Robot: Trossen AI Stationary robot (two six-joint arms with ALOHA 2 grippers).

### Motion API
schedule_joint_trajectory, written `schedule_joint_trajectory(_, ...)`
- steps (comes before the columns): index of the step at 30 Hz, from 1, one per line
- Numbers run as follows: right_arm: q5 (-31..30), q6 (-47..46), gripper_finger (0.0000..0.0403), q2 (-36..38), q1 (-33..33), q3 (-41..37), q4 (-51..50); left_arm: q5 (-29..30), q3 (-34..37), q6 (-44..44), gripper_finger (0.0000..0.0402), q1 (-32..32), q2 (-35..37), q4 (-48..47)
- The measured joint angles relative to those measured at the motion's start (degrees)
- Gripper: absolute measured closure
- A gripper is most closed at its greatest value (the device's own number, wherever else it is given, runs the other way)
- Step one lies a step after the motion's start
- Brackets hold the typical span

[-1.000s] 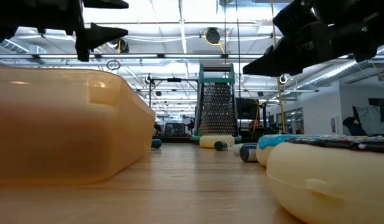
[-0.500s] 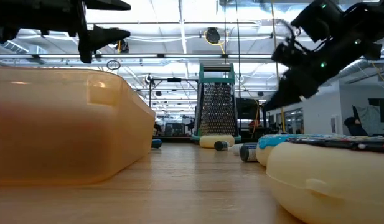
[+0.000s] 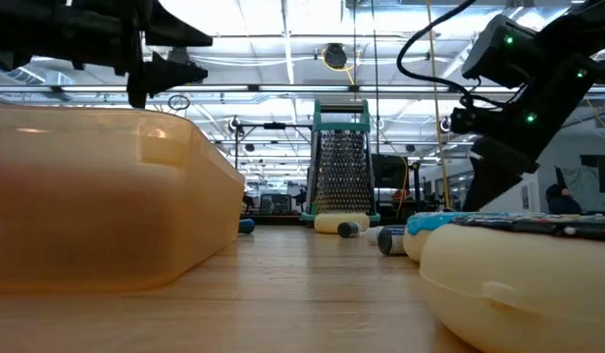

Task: Pick & Place Food Item
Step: Put the green food coloring bottle into the blue bin

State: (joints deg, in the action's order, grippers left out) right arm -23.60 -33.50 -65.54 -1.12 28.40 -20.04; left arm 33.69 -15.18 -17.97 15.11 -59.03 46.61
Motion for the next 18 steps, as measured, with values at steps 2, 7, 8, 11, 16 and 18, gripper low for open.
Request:
schedule_joint_trajectory(2, 2.8, -5.3, 0.0181, 0.5, 0.5, 0.2, -2.4, -1.8, 0.0, -0.4, 0.0133, -0.3, 0.0, -1.9)
schedule_joint_trajectory(7, 5.9, -12.4, 0.0169, 1.3, 2.3, 1.2, -8.2, -4.2, 0.0, 0.3, 0.0133, -0.4, 0.0, -4.7)
schedule_joint_trajectory(8, 5.9, -12.7, 0.0171, 1.3, 2.6, 1.2, -8.6, -4.2, 0.0, 0.8, 0.0133, -0.4, 0.0, -5.1)
schedule_joint_trajectory(11, 5.7, -13.4, 0.0176, 1.0, 3.8, 1.2, -8.7, -4.2, 0.0, 1.7, 0.0133, -0.5, 0.0, -7.0)
schedule_joint_trajectory(16, 5.6, -13.7, 0.0180, -1.3, 5.7, 1.2, -6.7, -4.1, 0.0, 1.9, 0.0133, -0.5, 0.0, -9.9)
schedule_joint_trajectory(18, 5.7, -13.6, 0.0180, -3.0, 5.9, 1.2, -4.8, -3.9, 0.0, 1.9, 0.0133, -0.5, 0.0, -10.1)
